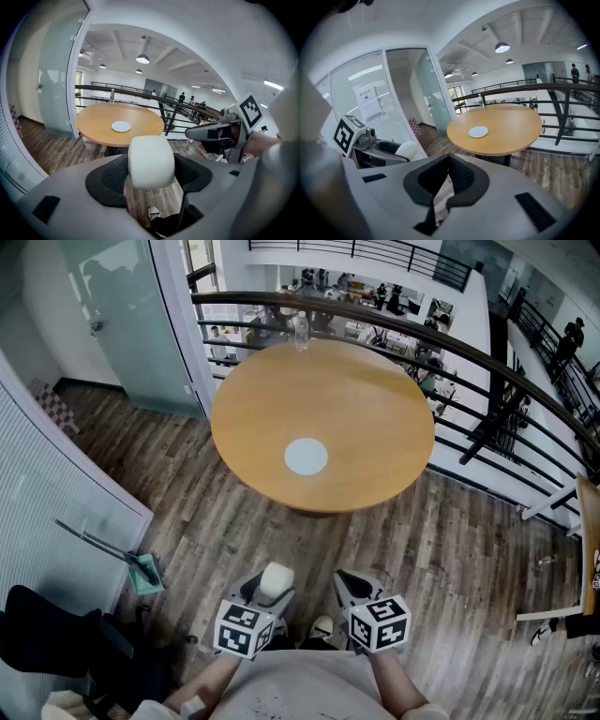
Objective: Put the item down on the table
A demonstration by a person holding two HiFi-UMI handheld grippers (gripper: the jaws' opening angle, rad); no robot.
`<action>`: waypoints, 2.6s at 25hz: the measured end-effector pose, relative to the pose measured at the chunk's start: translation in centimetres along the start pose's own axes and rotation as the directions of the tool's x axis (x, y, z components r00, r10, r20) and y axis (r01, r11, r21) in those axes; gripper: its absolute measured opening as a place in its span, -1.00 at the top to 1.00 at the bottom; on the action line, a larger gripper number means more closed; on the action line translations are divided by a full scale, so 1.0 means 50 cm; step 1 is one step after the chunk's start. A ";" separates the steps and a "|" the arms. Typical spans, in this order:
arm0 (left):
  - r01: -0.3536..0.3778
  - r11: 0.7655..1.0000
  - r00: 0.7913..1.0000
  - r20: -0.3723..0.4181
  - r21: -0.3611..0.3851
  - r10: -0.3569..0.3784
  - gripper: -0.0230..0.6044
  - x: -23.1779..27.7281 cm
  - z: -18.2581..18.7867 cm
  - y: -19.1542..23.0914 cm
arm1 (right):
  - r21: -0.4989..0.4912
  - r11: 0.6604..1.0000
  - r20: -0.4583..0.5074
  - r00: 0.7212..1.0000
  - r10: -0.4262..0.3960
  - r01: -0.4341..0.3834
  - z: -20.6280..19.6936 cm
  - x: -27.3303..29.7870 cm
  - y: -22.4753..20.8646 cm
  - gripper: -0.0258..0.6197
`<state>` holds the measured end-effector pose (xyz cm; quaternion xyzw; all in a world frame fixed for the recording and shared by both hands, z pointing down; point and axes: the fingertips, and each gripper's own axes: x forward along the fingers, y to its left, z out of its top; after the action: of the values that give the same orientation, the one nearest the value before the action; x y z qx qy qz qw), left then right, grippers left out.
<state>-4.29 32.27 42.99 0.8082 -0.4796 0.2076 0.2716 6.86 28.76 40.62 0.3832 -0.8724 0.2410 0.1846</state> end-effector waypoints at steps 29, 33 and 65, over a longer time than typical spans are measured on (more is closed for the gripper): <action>0.012 1.000 1.000 0.002 0.006 -0.012 -0.09 -0.022 -0.011 0.033 | 0.033 0.998 -0.001 0.999 -0.050 0.050 -0.015 0.017 0.015 0.84; 0.022 1.000 1.000 0.000 0.021 -0.022 -0.09 -0.042 -0.012 0.060 | 0.032 0.997 0.000 0.997 -0.075 0.075 -0.007 0.032 0.031 0.84; 0.031 0.999 0.999 0.013 0.010 -0.031 -0.09 0.165 0.167 0.255 | 0.030 0.996 -0.015 0.996 -0.087 0.088 0.140 0.276 -0.129 0.84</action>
<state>-11.27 16.47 44.57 0.8181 -0.4679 0.2003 0.2677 1.97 12.99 43.71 0.4222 -0.8497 0.2487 0.1949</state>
